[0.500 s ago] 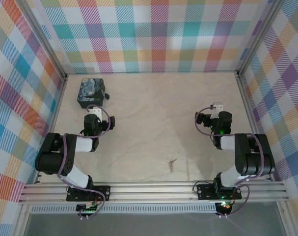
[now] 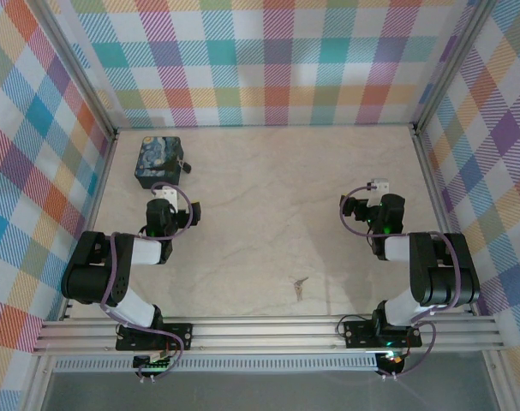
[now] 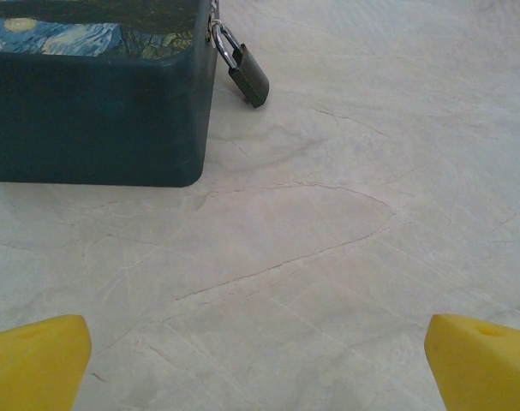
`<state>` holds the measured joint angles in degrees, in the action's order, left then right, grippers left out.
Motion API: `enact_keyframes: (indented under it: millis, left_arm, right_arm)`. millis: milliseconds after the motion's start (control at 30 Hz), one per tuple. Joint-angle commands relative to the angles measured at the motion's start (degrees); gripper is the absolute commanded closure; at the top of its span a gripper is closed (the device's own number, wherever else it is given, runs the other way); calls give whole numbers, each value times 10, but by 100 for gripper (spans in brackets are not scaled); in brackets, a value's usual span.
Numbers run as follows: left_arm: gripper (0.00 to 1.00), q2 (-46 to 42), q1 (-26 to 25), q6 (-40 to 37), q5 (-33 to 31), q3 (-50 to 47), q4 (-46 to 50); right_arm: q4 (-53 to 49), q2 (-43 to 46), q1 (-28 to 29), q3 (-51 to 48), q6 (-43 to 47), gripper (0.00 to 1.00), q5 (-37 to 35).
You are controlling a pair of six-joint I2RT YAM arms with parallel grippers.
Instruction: Unlock a padlock with a key
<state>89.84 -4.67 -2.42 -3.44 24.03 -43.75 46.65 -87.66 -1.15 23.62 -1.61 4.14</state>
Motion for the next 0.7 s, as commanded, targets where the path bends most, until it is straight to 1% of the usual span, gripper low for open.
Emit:
enact_keyframes:
  millis: [0, 367, 467, 667]
  left_arm:
    - [0, -3, 9, -2, 10, 5, -17]
    - [0, -2, 10, 0, 13, 5, -16]
    - [0, -2, 17, 4, 25, 7, -15]
    - [0, -1, 19, 5, 27, 6, -15]
  right_arm:
    - [10, -2, 3, -1, 8, 0, 2]
    - [7, -4, 2, 1, 7, 0, 3]
    - [8, -3, 3, 1, 9, 0, 5]
    - [6, -3, 3, 2, 10, 0, 8]
